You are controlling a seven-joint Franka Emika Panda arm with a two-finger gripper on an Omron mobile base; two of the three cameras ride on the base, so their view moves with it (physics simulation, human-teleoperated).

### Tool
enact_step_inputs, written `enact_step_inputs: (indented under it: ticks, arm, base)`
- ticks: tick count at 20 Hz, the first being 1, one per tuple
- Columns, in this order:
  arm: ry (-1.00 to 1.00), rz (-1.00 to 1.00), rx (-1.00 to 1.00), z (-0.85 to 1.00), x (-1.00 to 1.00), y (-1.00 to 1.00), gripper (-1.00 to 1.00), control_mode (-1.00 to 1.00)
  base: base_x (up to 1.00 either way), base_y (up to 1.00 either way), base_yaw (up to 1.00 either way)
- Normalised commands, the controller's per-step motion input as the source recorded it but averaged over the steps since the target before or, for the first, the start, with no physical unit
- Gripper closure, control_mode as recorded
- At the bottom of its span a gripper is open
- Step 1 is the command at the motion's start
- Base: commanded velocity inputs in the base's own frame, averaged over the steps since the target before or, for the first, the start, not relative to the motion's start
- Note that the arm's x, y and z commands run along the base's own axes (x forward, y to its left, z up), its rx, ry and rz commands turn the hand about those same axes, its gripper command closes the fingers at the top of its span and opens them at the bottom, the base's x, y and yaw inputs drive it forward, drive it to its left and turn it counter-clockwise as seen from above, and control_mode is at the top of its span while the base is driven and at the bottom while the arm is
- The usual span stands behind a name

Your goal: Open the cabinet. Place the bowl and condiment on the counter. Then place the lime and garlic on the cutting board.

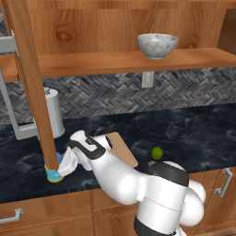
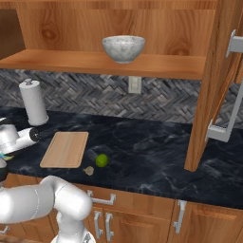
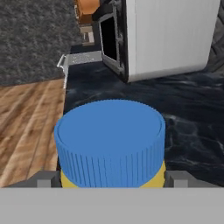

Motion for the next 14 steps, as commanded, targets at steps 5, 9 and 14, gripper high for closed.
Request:
enact_step_inputs:
  ticks: [5, 9, 14]
  arm:
    - [-0.02, 0.06, 0.00, -0.14, 0.14, 0.10, 1.00, -1.00]
    - [-0.03, 0.04, 0.00, -0.17, 0.12, 0.14, 1.00, -1.00]
    - [-0.03, 0.05, 0.00, -0.21, 0.11, 0.06, 1.00, -1.00]
  base:
    - [0.00, 0.00, 0.00]
    - [0.00, 0.00, 0.00]
    - [0.00, 0.00, 0.00]
